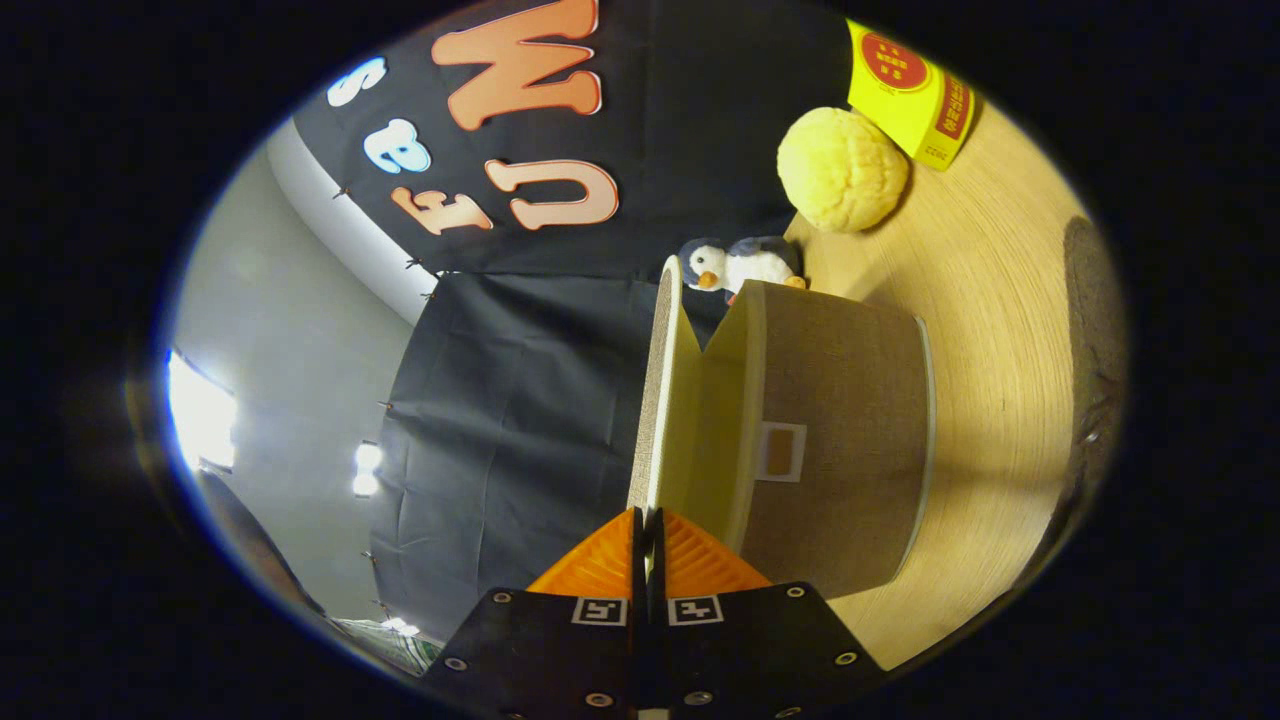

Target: Open the storage box then place both shoes into the box .Put the left shoe in first, then the right shoe, with the right side of both shoes facing outward in a uniform manner.

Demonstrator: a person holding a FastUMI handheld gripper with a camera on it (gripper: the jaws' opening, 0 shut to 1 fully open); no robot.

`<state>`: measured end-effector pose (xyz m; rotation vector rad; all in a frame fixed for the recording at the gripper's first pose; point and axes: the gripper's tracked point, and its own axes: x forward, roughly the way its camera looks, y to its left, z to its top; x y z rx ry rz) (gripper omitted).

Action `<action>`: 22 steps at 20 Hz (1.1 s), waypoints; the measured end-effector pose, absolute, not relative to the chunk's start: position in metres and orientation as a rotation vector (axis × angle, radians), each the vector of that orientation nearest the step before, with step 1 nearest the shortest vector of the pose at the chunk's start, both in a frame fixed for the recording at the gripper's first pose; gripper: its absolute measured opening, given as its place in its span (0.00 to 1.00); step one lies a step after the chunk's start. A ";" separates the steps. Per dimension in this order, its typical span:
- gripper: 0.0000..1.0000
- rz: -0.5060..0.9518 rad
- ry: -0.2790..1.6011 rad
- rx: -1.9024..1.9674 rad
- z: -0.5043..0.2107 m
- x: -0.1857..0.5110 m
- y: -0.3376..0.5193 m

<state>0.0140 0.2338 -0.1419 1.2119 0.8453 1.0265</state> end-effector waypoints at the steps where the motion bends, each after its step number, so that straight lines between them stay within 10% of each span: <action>1: 0.01 1.028 0.828 1.209 -0.131 0.016 0.237; 19: 0.03 1.020 0.736 0.752 -0.014 0.008 0.470; 22: 0.15 1.021 0.760 0.678 -0.030 0.002 0.496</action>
